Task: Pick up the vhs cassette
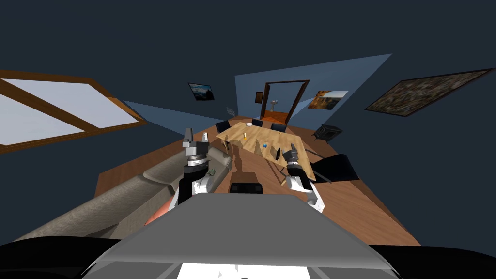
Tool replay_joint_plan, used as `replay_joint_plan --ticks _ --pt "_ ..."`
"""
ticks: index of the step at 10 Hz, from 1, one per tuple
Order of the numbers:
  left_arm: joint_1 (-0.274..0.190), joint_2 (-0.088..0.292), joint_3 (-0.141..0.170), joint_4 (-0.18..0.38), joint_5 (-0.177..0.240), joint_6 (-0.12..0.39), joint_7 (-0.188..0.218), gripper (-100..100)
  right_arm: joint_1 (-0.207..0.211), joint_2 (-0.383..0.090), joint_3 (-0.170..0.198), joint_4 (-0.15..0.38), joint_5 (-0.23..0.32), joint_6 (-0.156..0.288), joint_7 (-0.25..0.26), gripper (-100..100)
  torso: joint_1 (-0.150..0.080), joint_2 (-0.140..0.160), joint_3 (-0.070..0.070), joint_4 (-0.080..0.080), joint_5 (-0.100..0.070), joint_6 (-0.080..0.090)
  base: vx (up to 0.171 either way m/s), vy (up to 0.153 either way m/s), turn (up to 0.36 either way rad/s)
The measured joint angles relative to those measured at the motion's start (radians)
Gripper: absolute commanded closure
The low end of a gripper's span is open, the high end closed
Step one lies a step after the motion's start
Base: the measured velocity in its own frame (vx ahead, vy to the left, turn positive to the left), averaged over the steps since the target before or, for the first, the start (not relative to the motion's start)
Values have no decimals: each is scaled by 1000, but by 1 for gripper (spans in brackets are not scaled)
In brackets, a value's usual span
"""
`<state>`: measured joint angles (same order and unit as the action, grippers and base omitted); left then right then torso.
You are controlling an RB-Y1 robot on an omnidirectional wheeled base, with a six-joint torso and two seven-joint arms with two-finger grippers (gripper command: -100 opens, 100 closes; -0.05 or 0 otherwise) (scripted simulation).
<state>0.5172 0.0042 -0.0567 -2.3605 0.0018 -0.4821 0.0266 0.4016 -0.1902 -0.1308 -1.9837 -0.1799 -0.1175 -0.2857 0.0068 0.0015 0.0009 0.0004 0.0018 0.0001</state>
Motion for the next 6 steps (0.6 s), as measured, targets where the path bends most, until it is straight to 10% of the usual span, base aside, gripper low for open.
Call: replay_joint_plan --ticks 6 --pt "0 0 0 0 0 0 0 0 -48 -37 -62 128 -41 161 -92 -100 -2 -3 -1 -1 -1 0 -4 85 -8"
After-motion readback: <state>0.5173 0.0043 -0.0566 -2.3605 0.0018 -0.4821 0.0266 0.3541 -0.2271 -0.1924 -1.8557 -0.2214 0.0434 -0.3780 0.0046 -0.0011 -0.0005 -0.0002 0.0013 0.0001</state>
